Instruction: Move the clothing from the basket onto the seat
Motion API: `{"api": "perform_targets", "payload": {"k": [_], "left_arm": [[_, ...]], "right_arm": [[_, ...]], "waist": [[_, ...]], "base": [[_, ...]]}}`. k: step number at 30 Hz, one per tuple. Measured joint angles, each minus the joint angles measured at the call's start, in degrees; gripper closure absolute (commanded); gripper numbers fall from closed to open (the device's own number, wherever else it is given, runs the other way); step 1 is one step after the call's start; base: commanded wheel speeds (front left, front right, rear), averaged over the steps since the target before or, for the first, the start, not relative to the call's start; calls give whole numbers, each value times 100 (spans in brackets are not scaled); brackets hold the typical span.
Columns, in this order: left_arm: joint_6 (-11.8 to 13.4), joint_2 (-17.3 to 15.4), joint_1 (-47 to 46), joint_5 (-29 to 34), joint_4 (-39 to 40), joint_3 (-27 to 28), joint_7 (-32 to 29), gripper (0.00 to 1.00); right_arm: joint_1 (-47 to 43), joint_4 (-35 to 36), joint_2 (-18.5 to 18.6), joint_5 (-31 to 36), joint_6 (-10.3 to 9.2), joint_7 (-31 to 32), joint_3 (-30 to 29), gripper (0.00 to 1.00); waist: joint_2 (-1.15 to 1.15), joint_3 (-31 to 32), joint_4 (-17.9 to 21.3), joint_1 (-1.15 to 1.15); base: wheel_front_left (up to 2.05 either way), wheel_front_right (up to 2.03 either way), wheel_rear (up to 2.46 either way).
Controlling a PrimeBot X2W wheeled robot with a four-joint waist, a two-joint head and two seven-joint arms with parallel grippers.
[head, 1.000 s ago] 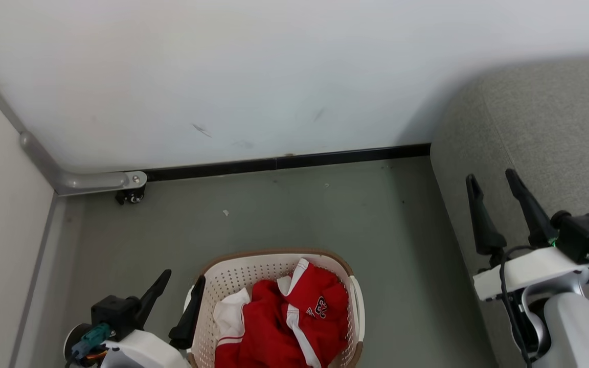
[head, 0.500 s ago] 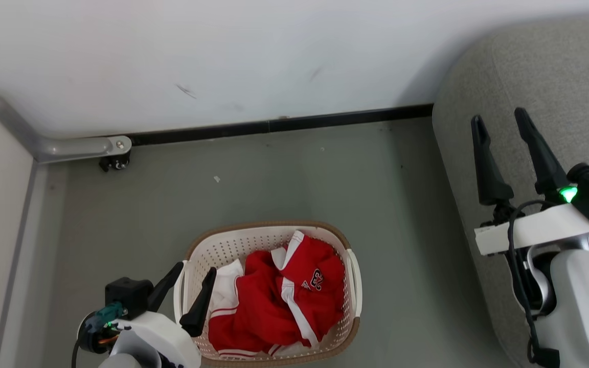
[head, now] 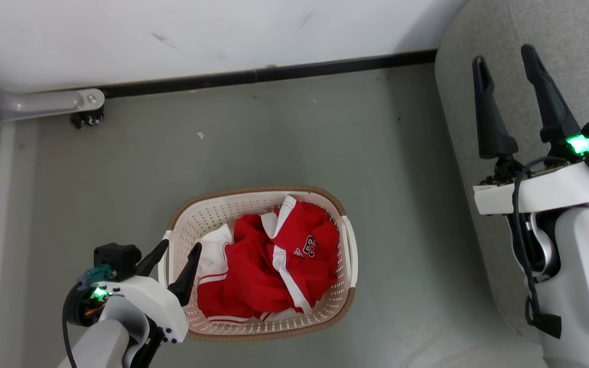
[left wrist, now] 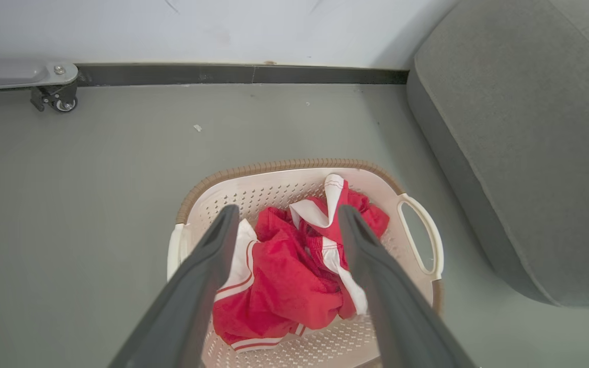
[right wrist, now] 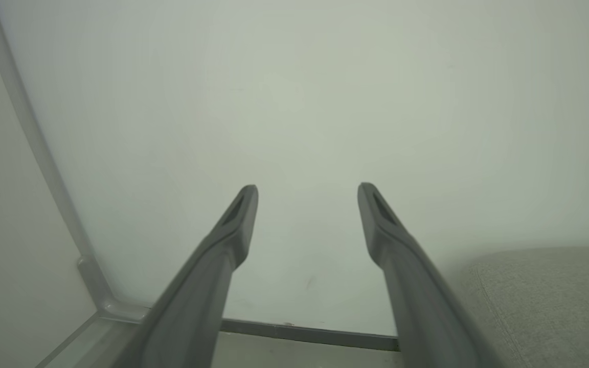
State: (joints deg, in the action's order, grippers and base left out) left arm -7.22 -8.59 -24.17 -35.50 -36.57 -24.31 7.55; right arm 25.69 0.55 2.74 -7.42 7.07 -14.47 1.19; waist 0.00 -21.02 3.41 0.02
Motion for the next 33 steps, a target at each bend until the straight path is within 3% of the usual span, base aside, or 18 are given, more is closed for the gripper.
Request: {"api": "perform_targets", "payload": {"k": [33], "left_arm": [[0, -33, -1406, -489, -911, -532, -1068, 0]], "right_arm": [[1541, 715, 59, -38, 0, -23, 382, 0]], "waist": [[0, -1828, 348, 0]], "base": [[0, 0, 0]]}}
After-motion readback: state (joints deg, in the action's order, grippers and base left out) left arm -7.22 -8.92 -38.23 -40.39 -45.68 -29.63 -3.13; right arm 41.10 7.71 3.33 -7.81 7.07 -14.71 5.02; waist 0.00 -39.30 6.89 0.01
